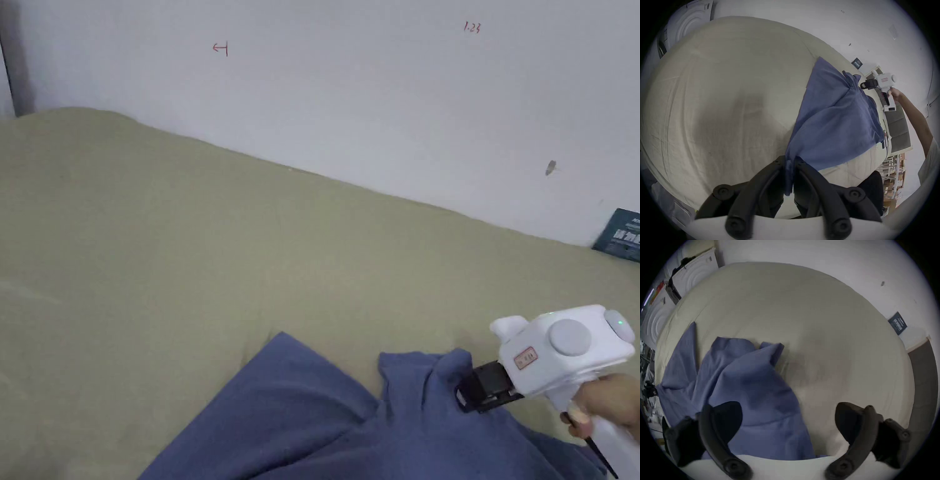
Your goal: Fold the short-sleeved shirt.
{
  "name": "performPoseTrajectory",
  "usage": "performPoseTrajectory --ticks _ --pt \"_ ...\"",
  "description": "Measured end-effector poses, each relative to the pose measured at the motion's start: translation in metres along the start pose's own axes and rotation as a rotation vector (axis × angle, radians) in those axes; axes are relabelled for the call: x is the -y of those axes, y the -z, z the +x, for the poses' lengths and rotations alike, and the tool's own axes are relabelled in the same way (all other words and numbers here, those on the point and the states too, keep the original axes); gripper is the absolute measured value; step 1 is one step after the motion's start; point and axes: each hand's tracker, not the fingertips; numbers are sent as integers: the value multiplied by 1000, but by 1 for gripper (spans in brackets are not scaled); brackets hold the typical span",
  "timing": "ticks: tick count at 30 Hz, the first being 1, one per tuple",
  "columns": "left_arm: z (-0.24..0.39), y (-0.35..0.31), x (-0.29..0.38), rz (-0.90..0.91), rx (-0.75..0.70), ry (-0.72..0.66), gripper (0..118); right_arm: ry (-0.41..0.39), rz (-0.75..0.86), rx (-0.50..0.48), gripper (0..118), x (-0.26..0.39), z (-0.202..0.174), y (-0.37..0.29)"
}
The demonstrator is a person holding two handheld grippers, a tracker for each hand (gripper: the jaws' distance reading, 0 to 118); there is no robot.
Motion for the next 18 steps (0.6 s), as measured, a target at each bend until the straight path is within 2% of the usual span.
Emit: performPoseTrajectory --ticks 2,4,5,6,8,12,14,18 --pt "-1 1 0 -4 5 -11 11 42 13 -31 80 -2 4 6" --pt "-2 5 0 -17 4 -22 11 84 -14 -57 43 -1 6 10" --pt "-2 6 0 -18 -1 -21 11 80 -17 -60 18 0 6 7" --pt "-2 6 0 -17 0 -22 11 80 2 -55 1 2 4 2" --pt "-3 7 0 -18 3 -29 11 92 27 -120 1 2 4 -4" --pt "-2 5 -1 -13 2 -33 11 128 45 -79 1 7 0 -27" --pt "2 0 -1 -3 -4 -29 11 142 86 -90 1 12 1 -49" --pt "10 -22 -6 51 14 -6 11 120 167 -86 1 18 -4 -103"
